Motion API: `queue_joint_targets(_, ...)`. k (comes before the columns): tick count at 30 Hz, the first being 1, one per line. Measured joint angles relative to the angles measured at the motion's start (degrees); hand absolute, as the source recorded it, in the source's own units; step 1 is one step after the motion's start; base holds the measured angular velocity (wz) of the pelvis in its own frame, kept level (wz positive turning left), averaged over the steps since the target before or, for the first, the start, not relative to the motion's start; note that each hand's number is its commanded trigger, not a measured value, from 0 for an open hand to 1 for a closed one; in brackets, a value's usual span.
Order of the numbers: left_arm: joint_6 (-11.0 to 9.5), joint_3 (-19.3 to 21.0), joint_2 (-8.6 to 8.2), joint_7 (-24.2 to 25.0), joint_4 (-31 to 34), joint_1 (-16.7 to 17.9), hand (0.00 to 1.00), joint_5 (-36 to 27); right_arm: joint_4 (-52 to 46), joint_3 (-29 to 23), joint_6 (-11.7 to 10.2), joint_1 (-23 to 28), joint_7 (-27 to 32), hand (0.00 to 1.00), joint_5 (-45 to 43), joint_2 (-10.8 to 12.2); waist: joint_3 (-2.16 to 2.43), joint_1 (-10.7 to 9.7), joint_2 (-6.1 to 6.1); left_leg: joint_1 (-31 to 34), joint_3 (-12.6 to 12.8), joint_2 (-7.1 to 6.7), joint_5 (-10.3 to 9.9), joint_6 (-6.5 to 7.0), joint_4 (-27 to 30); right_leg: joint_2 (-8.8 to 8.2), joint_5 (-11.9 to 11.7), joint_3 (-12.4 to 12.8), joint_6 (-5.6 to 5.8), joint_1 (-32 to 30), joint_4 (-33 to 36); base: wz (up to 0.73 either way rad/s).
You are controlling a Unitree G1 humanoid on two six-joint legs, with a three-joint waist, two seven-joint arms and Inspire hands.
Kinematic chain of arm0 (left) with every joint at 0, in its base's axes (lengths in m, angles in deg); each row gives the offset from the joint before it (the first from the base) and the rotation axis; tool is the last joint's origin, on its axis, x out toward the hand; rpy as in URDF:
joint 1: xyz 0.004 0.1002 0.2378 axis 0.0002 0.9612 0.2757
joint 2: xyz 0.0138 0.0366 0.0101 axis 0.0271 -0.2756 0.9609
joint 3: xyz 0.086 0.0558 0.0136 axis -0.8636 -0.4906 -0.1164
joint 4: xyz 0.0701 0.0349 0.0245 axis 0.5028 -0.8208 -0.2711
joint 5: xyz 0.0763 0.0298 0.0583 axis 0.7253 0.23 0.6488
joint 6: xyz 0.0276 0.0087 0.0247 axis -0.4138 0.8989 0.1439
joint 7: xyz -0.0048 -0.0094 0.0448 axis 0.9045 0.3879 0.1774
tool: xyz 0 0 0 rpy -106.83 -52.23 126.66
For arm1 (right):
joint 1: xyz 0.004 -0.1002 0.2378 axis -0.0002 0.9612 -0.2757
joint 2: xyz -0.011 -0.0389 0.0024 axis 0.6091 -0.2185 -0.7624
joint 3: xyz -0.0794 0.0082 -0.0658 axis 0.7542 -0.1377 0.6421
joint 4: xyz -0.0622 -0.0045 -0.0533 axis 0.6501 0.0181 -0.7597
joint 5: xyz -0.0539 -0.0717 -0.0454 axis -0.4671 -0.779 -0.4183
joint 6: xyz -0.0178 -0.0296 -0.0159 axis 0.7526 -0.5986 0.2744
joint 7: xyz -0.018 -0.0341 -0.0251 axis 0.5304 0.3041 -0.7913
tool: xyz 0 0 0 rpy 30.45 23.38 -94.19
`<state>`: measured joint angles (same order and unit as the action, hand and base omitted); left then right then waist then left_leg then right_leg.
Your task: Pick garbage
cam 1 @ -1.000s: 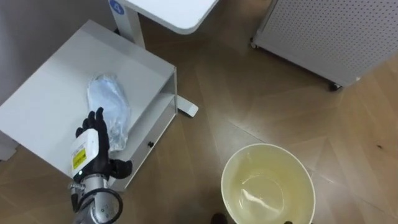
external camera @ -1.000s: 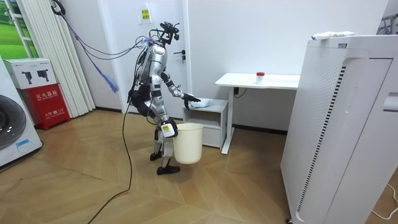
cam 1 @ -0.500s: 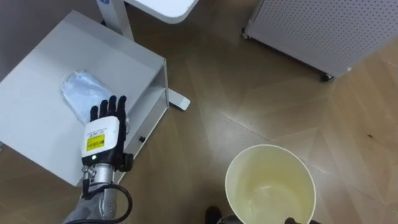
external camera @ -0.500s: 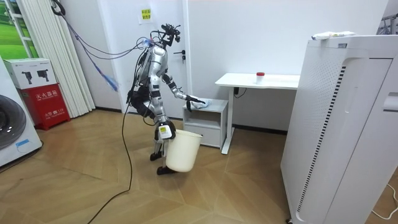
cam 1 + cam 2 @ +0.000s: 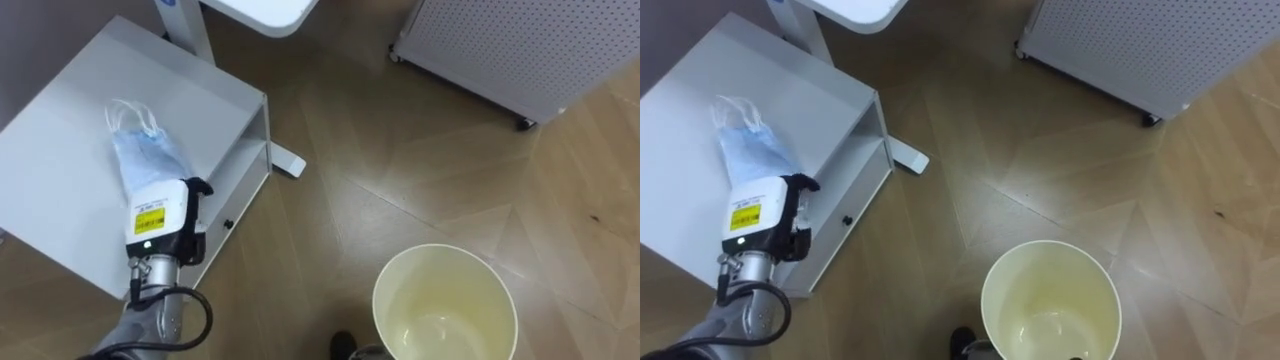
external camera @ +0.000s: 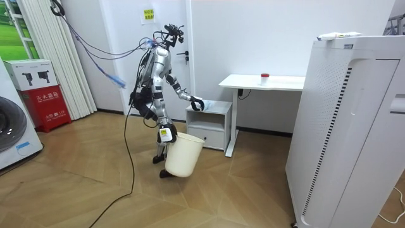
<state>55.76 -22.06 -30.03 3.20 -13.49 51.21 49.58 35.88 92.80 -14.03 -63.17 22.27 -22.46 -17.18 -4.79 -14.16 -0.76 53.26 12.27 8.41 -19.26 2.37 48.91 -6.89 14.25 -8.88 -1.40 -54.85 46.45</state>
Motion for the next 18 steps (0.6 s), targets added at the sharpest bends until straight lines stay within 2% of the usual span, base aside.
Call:
queue_joint_targets(9, 0.59, -1.98, 0.00, 1.45, -1.05, 0.70, 1.00, 0.03, -0.12, 0.18, 0.56, 0.01, 0.03, 1.00, 2.09, 0.14, -0.07, 0.01, 0.10, -0.01, 0.21, 0.69, -0.13, -0.12, -0.21, 0.09, -0.01, -0.02, 0.01, 0.11, -0.66, -0.01)
queue_joint_targets(18, 0.70, -2.16, 0.00, 2.21, -1.26, 0.67, 1.00, 0.03, -0.29, 0.17, 1.03, -0.04, 0.72, 1.00, 2.30, 0.17, -0.07, 0.05, 0.07, -0.02, 0.21, 0.72, -0.16, -0.17, -0.28, 0.09, 0.00, -0.01, -0.01, 0.11, -0.71, 0.00)
